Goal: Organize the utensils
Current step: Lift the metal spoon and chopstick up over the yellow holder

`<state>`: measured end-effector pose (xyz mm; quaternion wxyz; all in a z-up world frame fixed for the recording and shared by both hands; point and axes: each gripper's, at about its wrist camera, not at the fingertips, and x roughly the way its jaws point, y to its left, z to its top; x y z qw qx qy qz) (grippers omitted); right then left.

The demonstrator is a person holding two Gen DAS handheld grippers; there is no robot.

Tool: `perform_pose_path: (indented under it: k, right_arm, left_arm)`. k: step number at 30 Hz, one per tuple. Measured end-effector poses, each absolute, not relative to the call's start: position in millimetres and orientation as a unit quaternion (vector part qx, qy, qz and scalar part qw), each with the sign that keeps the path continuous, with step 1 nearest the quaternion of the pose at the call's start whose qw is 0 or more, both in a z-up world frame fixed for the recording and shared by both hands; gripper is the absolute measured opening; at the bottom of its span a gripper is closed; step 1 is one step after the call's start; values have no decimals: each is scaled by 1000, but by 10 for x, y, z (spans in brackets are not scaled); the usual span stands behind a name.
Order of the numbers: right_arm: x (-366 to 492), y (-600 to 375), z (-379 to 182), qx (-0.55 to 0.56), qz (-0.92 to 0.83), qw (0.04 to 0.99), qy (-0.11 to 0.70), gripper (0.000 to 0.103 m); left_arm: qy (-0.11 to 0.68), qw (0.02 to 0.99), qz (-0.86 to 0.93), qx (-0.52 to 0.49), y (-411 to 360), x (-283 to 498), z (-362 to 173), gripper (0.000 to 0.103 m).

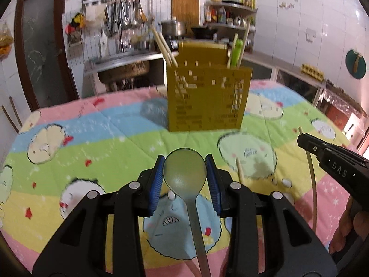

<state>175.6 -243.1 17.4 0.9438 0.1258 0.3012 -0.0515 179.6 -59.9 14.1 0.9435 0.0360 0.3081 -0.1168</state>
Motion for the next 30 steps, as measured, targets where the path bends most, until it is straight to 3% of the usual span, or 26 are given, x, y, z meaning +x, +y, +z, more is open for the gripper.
perform_pose_path:
  k: [12,30]
  right_arm:
    - [1721,-2410,519,103,-60,970,214,6]
    - [1991,-2246,870,52,-66,992,93,6]
  left_arm:
    - [207,969,-116,64,-608,1622,550,35]
    - [172,977,-127,27,-490,1941,748,35]
